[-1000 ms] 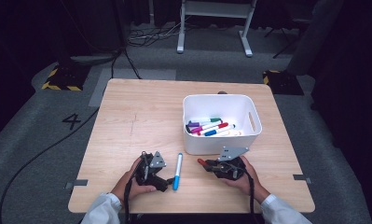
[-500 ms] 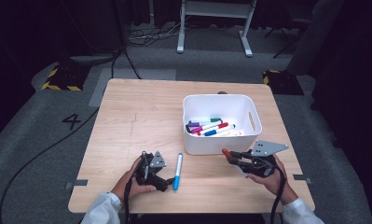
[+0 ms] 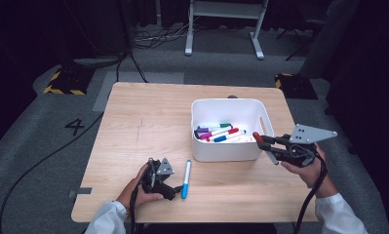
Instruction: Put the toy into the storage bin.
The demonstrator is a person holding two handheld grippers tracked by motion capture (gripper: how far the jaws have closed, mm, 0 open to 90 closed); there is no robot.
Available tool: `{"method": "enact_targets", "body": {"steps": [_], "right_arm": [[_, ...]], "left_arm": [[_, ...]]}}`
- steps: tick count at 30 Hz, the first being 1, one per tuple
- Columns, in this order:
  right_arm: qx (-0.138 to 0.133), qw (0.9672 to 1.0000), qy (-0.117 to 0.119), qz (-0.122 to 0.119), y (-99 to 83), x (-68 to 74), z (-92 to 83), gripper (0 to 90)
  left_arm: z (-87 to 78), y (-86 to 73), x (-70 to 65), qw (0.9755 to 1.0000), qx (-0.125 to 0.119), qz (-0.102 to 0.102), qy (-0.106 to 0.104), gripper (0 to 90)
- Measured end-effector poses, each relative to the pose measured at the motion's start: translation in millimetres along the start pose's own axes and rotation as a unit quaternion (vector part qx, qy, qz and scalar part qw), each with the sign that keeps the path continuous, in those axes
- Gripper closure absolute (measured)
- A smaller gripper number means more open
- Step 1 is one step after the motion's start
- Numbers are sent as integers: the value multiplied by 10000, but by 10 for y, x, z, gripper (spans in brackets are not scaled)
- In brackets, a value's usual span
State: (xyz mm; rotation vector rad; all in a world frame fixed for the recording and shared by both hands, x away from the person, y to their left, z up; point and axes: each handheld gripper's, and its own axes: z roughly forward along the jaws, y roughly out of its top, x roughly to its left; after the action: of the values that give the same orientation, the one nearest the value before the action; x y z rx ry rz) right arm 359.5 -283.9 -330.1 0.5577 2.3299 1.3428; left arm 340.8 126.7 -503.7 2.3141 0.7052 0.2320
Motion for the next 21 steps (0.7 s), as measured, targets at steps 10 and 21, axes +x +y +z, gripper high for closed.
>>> {"method": "enact_targets", "body": {"steps": [10,21], "right_arm": [[-52,9996,-202,-209,457,-272,31,749],[402,9984,-207,-328,559,-442,491,749]], "left_arm": [[-1,0,1,10000,6,10,-2,94],[-1,-1,1,10000,-7,18,-2,94]]}}
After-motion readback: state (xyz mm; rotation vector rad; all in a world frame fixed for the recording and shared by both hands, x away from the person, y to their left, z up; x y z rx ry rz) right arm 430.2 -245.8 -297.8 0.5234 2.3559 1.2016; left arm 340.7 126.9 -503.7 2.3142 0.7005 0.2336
